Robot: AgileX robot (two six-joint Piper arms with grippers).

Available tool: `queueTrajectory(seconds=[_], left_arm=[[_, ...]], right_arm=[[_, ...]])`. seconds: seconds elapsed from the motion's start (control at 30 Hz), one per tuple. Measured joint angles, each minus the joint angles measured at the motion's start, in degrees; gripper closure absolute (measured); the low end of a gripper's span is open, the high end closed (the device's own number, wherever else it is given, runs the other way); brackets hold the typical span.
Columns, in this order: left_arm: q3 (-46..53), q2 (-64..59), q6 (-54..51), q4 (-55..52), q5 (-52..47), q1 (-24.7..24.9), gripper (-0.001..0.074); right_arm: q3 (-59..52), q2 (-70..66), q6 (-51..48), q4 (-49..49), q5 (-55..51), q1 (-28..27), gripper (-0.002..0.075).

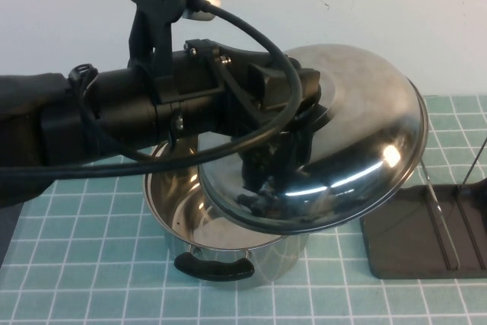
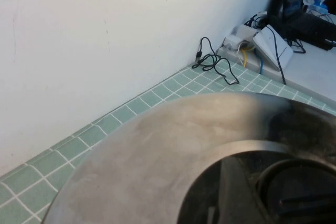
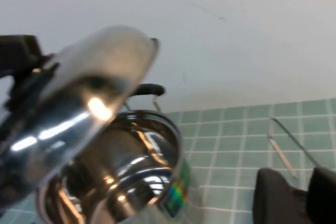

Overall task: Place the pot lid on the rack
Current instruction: Hand over the pot lid

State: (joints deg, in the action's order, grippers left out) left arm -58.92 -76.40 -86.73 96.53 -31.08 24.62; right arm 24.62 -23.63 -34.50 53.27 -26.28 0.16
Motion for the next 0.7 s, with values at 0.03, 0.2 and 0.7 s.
queueTrajectory(seconds=[0.03,0.2,0.7], left_arm=[[0.0,0.0,0.1,0.0,0.0,0.0,0.0413],[0.0,0.0,0.1,0.0,1.1,0.0,0.0413],[-1.8,-0.1,0.5,0.0,2.8,0.0,0.0413]], right_arm=[[1.3,-2.6,-4.1,4.8,-1.2,0.0,0.0552],[5.8,-14.7,-21.0,26.5,-8.3,0.0,0.0401],[13.8,-38.1,-23.9,42.8,-27.7,0.0,0.0358]])
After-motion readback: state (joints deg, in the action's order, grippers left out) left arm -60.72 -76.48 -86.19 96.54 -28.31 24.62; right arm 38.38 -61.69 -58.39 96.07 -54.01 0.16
